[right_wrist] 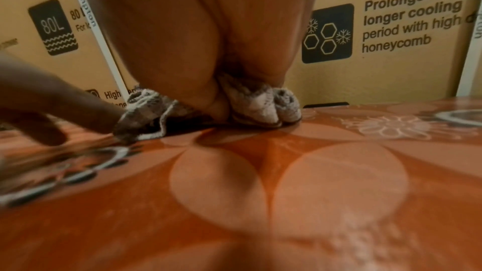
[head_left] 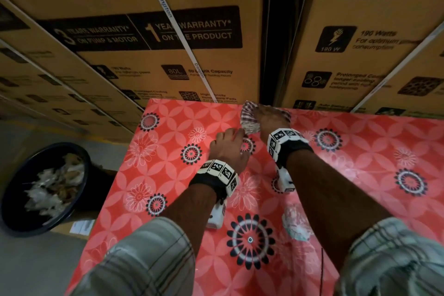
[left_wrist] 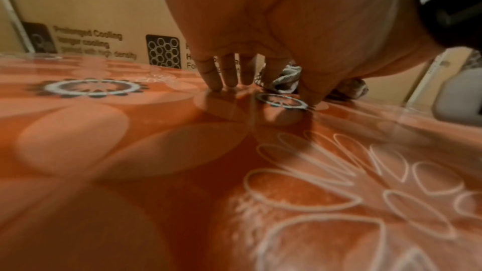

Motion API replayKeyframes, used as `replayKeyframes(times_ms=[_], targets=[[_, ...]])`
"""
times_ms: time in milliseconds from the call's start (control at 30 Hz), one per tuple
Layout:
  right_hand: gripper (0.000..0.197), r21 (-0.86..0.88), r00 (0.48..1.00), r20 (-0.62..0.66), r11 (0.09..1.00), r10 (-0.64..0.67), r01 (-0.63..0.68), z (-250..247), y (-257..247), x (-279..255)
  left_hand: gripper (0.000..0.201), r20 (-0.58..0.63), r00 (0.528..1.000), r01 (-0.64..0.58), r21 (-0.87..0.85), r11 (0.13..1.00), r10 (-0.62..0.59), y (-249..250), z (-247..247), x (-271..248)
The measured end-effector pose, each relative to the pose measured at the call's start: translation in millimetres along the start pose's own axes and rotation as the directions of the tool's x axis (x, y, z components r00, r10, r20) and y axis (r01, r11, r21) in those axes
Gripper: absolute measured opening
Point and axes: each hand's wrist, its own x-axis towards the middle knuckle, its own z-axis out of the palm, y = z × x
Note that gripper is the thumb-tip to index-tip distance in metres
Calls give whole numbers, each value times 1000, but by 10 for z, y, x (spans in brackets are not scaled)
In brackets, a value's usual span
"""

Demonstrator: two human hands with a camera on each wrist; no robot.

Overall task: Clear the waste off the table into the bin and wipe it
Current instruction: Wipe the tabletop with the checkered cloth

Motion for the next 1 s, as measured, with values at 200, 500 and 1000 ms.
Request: replayKeyframes(times_ms=[200,500,1000], targets=[[66,68,996,-43,995,-75,78,-25,148,-13,75,47,999,22,47,999,-24,209,56,124],[48,127,993,-81,989,86,-75,-152,409,-131,85,183,982,32,84,996,-47,324,-2,91],[45,124,991,-125,992,39,-23,-199,629,-315,82,180,983,17,87,996,-32,274,27,86]])
